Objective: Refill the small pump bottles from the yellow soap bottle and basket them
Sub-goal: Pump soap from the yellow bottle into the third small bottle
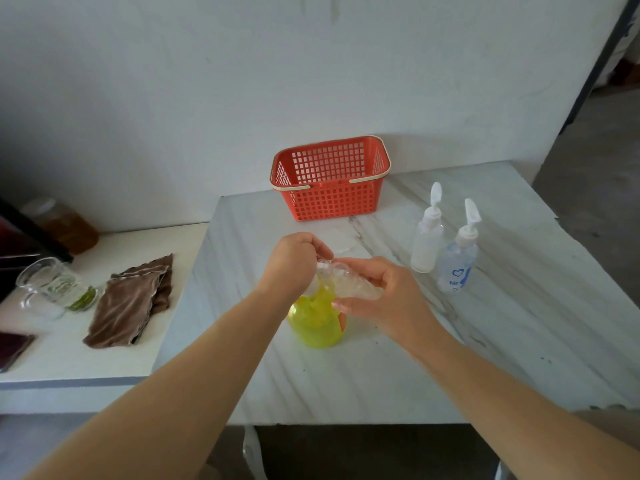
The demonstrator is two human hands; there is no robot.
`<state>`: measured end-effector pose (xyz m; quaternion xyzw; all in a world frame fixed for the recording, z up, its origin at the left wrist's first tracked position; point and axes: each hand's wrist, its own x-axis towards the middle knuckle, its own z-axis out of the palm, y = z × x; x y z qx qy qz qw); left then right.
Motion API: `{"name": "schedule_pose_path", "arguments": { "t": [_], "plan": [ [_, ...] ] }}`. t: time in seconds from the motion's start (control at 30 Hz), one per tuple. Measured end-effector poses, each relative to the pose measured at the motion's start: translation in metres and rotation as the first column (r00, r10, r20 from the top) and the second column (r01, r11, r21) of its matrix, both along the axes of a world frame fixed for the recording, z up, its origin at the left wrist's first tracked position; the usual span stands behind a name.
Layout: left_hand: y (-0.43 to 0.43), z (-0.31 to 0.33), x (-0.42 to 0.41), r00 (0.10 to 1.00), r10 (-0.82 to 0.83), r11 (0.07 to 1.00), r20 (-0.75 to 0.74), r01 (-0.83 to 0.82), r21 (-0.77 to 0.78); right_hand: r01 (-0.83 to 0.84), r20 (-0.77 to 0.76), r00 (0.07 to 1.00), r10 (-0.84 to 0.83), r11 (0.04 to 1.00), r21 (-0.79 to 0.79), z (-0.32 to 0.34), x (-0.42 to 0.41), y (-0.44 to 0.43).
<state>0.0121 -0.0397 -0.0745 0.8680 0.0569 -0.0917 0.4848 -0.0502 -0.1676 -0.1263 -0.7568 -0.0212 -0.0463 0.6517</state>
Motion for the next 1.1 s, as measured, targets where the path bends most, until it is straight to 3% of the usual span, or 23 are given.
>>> {"name": "schedule_pose_path", "arguments": {
  "t": [0.2,0.37,1.0,1.1],
  "plan": [
    [0.002,0.007,0.0,0.999,-0.04,0.999,-0.031,0.039,-0.037,-0.001,0.033,0.999,0.002,1.0,-0.031,0.007,-0.001,-0.002],
    [0.001,0.004,0.006,0.999,-0.036,0.999,-0.04,0.038,0.033,0.005,0.027,1.0,-0.004,1.0,-0.021,0.004,0.0,-0.002],
    [-0.001,0.011,0.0,0.999,0.01,0.999,0.032,-0.012,0.041,-0.012,0.013,1.0,0.012,1.0,0.026,0.01,-0.001,-0.004],
    [-0.001,0.014,0.001,1.0,-0.029,0.997,-0.01,0.029,0.069,-0.018,0.01,1.0,0.018,0.999,0.031,0.01,-0.002,-0.004]
  ]
}}
